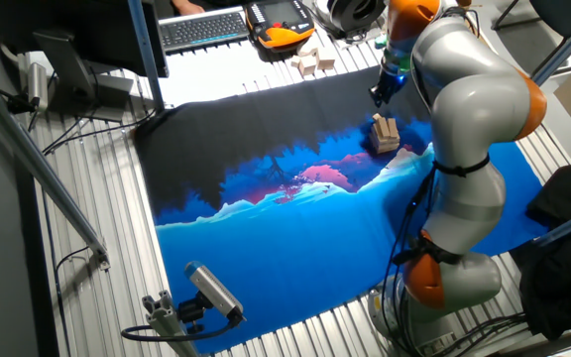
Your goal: Play Jenga
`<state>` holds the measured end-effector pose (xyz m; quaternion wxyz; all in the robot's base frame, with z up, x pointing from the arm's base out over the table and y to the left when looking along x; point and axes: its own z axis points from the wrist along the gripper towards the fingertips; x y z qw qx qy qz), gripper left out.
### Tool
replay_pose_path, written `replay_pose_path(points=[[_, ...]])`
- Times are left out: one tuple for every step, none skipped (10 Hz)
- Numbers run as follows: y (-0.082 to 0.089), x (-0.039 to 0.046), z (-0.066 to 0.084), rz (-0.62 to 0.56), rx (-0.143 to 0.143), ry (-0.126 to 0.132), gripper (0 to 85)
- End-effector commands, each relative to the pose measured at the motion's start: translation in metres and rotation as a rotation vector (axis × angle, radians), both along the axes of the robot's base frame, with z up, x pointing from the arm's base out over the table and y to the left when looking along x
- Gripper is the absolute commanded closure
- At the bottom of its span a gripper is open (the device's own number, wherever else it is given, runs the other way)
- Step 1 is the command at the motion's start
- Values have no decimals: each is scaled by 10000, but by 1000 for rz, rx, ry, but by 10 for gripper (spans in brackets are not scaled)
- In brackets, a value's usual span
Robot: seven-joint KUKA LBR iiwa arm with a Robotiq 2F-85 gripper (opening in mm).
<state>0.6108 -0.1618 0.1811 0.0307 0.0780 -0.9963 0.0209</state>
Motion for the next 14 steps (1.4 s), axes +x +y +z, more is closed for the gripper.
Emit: replay_pose_path(points=[[-40,28,-31,5,5,-5,510],[-83,60,-58,7,13,-6,510],[-131,103,-91,14,20,-1,510],[-148,128,-128,19,21,2,510],[-147,149,-168,24,17,-1,510],[-162,171,-198,27,14,-8,510],[-195,191,-226,26,14,-8,510],[-228,195,-263,21,12,-6,510],[-275,176,-304,22,16,-6,510],[-311,173,-348,24,19,-10,510],[-316,183,-376,19,22,-12,510],[-297,183,-350,11,20,0,510],[-297,183,-350,4,15,13,510],[-297,183,-350,-4,9,30,510]])
